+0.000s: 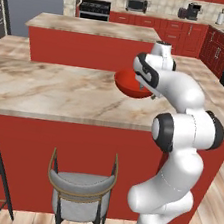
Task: Pick the bowl and tupperware and place them in the sink. Then turn on the water.
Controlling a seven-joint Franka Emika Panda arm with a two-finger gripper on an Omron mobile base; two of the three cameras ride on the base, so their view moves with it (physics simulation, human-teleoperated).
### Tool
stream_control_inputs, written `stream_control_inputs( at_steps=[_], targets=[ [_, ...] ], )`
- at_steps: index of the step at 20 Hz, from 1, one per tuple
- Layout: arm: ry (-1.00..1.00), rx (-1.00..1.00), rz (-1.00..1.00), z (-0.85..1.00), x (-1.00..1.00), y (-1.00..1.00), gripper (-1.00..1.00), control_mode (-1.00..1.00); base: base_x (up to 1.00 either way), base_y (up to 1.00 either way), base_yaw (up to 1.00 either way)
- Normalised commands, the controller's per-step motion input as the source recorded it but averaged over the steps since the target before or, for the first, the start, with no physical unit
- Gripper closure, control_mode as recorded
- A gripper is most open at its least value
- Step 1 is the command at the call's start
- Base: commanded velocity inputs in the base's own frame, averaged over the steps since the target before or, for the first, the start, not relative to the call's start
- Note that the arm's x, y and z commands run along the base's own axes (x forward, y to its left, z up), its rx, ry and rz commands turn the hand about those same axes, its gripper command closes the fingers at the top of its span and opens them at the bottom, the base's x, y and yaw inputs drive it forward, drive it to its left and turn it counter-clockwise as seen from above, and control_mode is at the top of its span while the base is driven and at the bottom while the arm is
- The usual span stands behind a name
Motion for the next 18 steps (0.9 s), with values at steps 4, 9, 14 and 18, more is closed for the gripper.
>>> stream_control_inputs(
  at_steps=[4, 9, 14, 18],
  targets=[
    [0.00, 0.00, 0.00, 0.00, 0.00, 0.00, -1.00, -1.00, 0.00, 0.00, 0.00],
    [0.00, 0.00, 0.00, 0.00, 0.00, 0.00, -1.00, -1.00, 0.00, 0.00, 0.00],
    [0.00, 0.00, 0.00, 0.00, 0.00, 0.00, 1.00, -1.00, 0.00, 0.00, 0.00],
    [0.00, 0.00, 0.00, 0.00, 0.00, 0.00, 1.00, -1.00, 0.00, 0.00, 0.00]
  ],
)
